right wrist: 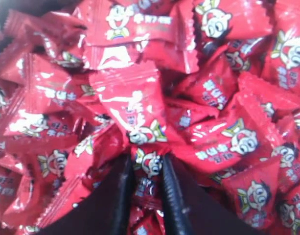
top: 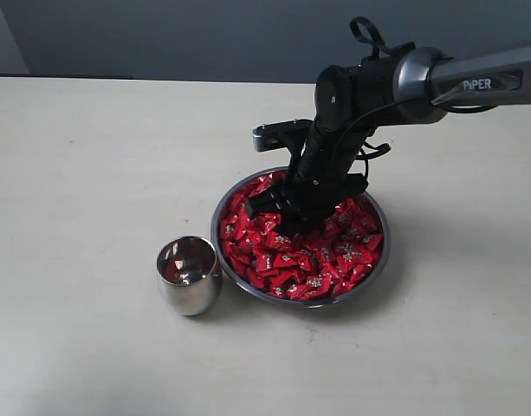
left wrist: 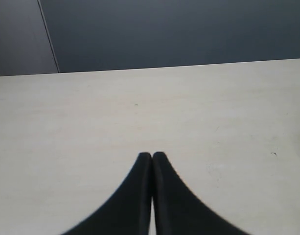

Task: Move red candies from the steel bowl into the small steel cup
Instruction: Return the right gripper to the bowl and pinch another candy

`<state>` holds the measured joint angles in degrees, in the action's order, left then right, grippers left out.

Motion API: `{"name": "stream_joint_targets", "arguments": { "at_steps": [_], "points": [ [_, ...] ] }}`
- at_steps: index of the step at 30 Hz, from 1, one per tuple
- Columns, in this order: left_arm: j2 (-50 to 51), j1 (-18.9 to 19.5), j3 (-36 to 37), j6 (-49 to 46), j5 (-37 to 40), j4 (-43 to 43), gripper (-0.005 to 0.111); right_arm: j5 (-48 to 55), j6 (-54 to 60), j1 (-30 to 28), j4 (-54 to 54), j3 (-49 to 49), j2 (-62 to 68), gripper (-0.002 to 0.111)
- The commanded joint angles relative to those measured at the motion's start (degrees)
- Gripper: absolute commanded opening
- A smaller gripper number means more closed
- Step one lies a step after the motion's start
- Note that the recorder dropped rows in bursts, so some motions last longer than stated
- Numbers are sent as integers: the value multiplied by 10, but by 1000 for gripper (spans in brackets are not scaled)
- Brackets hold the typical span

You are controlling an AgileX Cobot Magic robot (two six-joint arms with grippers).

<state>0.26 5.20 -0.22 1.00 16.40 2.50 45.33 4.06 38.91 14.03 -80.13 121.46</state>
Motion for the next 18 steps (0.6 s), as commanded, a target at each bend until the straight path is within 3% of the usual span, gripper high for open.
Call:
{"name": "stream_joint_targets", "arguments": {
  "at_steps": [1, 18],
  "points": [
    [-3, -4, 2, 1, -1, 1, 0, 3, 5, 1, -6, -1, 4, -1],
    [-3, -4, 2, 1, -1, 1, 0, 14, 5, 1, -54, -3, -40, -1]
  ]
}}
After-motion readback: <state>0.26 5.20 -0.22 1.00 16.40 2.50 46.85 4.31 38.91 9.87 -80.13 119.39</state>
